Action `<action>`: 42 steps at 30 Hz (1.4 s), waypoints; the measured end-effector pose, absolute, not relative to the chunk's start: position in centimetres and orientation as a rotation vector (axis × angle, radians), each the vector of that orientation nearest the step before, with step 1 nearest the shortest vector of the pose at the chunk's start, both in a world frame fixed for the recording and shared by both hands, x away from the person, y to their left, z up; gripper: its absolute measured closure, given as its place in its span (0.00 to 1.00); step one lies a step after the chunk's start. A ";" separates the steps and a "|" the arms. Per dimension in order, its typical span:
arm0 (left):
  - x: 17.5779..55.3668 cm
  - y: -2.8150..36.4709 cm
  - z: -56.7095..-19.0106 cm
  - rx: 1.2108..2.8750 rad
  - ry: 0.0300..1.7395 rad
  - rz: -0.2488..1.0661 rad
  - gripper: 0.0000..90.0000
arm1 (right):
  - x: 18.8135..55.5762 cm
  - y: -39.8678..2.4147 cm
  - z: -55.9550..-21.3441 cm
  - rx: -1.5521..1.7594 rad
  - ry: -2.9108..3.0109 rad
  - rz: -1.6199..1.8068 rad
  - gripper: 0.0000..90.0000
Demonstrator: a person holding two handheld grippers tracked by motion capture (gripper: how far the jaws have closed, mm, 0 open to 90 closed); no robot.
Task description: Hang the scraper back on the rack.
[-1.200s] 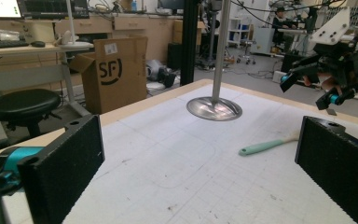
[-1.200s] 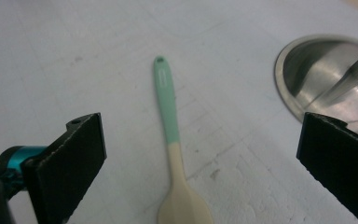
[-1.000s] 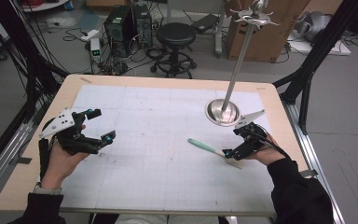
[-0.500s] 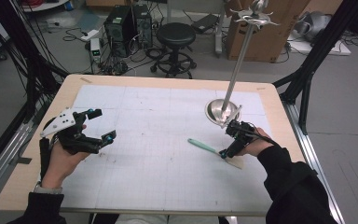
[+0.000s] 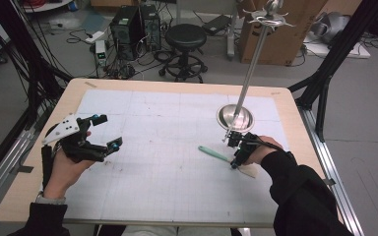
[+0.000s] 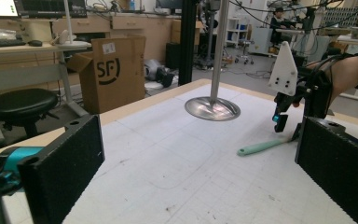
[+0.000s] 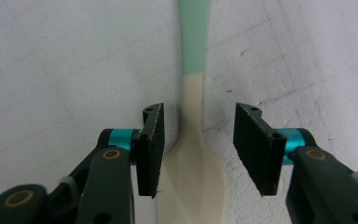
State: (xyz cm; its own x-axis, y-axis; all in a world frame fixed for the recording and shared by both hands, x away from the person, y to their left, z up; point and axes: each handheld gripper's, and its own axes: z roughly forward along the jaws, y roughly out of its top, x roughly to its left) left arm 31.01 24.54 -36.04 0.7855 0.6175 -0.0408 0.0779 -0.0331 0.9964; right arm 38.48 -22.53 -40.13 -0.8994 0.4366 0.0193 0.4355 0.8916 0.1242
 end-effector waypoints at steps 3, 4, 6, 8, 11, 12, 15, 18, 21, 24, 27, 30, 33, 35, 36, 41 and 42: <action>31.1 24.5 -36.1 1.564 0.576 0.473 0.02 | 38.5 -22.1 -40.2 0.707 3.048 0.170 0.64; 31.0 24.5 -36.1 1.564 0.578 0.470 0.02 | 38.6 -22.0 -40.3 0.695 3.046 0.157 0.65; 31.1 24.5 -36.1 1.566 0.577 0.471 0.02 | 38.6 -21.8 -40.4 0.697 3.049 0.147 0.67; 31.1 24.5 -36.1 1.566 0.579 0.470 0.02 | 38.7 -21.6 -40.6 0.678 3.058 0.132 0.70; 31.1 24.5 -36.1 1.568 0.579 0.468 0.02 | 38.8 -21.3 -40.7 0.665 3.058 0.107 0.72; 31.1 24.5 -36.1 1.567 0.580 0.468 0.02 | 38.8 -21.2 -40.6 0.668 3.061 0.100 0.73; 31.1 24.4 -36.2 1.573 0.577 0.466 0.02 | 38.6 -21.1 -40.7 0.656 3.059 0.102 0.81; 31.0 24.3 -36.1 1.573 0.575 0.467 0.02 | 38.5 -20.9 -40.6 0.665 3.065 0.088 0.90; 31.0 24.3 -36.1 1.570 0.576 0.466 0.02 | 38.3 -21.0 -40.6 0.676 3.053 0.101 0.90; 31.0 24.3 -36.2 1.574 0.577 0.462 0.02 | 38.2 -21.2 -40.6 0.671 3.044 0.124 0.90; 31.2 24.2 -36.3 1.582 0.576 0.456 0.02 | 37.8 -21.6 -40.6 0.687 3.022 0.176 0.90; 31.3 24.3 -36.3 1.582 0.583 0.452 0.02 | 37.7 -21.9 -40.4 0.682 3.014 0.205 0.90; 31.4 24.4 -36.4 1.579 0.594 0.449 0.02 | 37.4 -22.7 -39.3 0.712 2.970 0.337 0.90; 31.4 24.4 -36.4 1.575 0.594 0.448 0.02 | 37.1 -23.4 -38.7 0.710 2.942 0.395 0.91; 31.4 24.4 -36.4 1.574 0.593 0.448 0.02 | 37.0 -23.8 -38.3 0.710 2.923 0.429 0.91; 31.4 24.1 -36.5 1.587 0.590 0.446 0.02 | 36.4 -25.7 -37.3 0.770 2.842 0.587 0.90; 31.4 24.1 -36.5 1.587 0.588 0.448 0.02 | 36.0 -27.0 -37.0 0.801 2.782 0.702 0.90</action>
State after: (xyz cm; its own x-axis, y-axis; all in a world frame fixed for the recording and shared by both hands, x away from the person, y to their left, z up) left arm 31.43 24.07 -36.48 0.7897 0.6109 -0.0572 0.1073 -0.0458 0.9932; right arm 36.02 -27.00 -37.02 -0.8431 0.5372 -0.0255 0.4608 0.7459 0.4809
